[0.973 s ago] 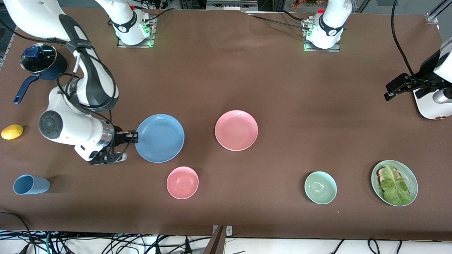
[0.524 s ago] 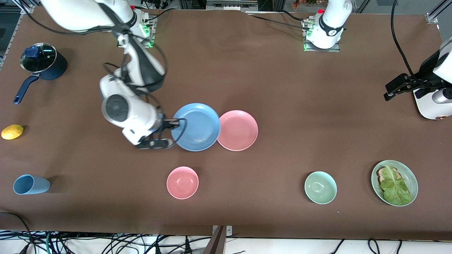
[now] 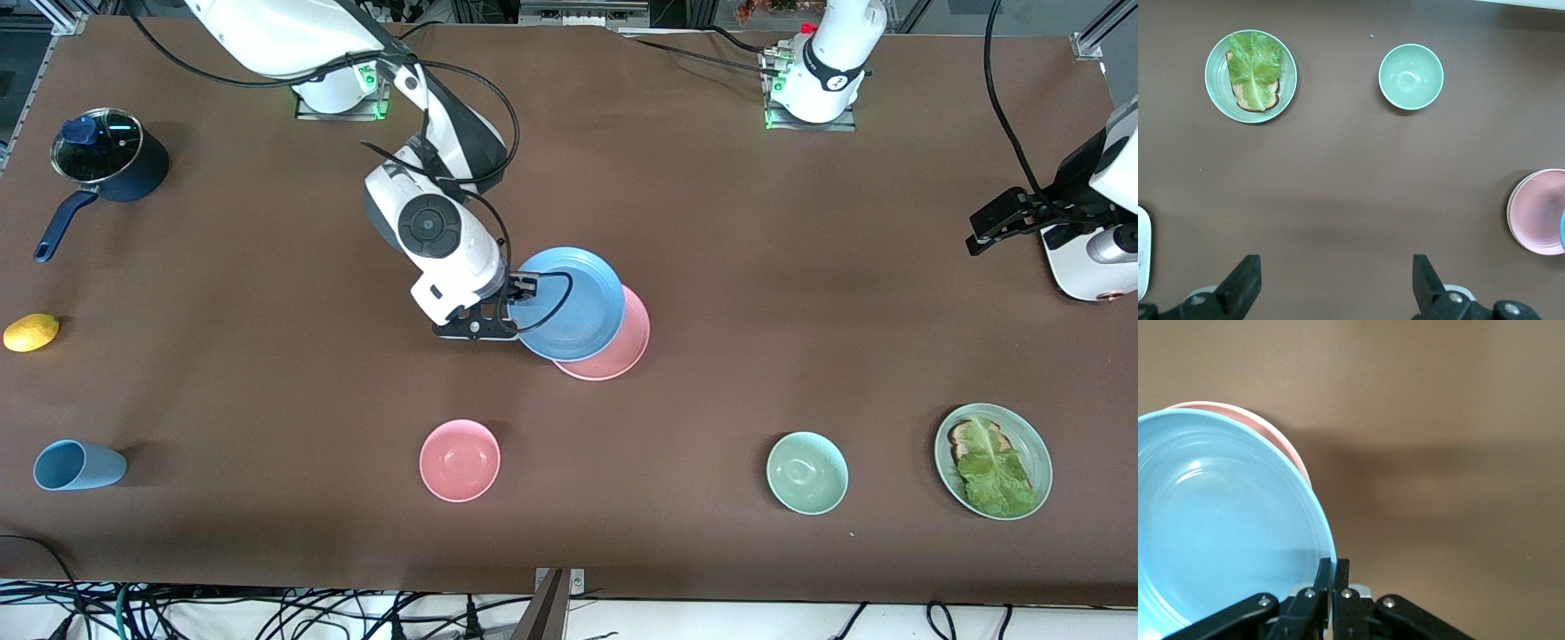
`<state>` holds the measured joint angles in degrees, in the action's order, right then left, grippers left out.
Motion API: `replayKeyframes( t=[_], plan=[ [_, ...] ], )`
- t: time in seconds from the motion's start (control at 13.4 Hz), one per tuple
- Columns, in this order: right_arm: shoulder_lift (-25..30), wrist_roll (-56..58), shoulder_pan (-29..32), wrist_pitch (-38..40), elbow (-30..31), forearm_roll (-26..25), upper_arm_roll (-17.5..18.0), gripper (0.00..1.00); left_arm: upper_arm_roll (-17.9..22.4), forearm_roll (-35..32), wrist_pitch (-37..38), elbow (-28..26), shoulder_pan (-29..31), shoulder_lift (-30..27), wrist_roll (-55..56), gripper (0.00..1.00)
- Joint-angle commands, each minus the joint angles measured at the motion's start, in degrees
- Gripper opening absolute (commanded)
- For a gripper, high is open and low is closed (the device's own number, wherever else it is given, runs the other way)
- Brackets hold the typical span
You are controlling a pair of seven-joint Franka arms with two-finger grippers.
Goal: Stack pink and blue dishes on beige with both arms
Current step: 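Slide the blue plate with the right gripper onto the pink plate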
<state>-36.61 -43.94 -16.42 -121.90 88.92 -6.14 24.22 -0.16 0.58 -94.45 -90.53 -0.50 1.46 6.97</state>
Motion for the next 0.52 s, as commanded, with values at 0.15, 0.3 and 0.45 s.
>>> replayKeyframes(
  t=[0.15, 0.3, 0.45],
  plan=[
    [-3.55, -8.53, -3.79, -3.51, -0.68, -6.6, -0.4, 0.0, -0.11, -1.28, 0.84, 1.59, 0.06, 0.82, -1.44, 1.0],
    [-4.26, -8.62, -3.79, -4.56, -0.68, -6.61, -0.4, 0.0, -0.11, -1.28, 0.84, 1.59, 0.15, 0.82, -1.44, 1.0],
    [-5.05, -9.58, -4.49, -6.23, -0.68, -6.69, -0.4, 0.0, -0.02, -1.28, 0.93, 1.59, 0.23, 0.82, -1.44, 1.0]
  ],
)
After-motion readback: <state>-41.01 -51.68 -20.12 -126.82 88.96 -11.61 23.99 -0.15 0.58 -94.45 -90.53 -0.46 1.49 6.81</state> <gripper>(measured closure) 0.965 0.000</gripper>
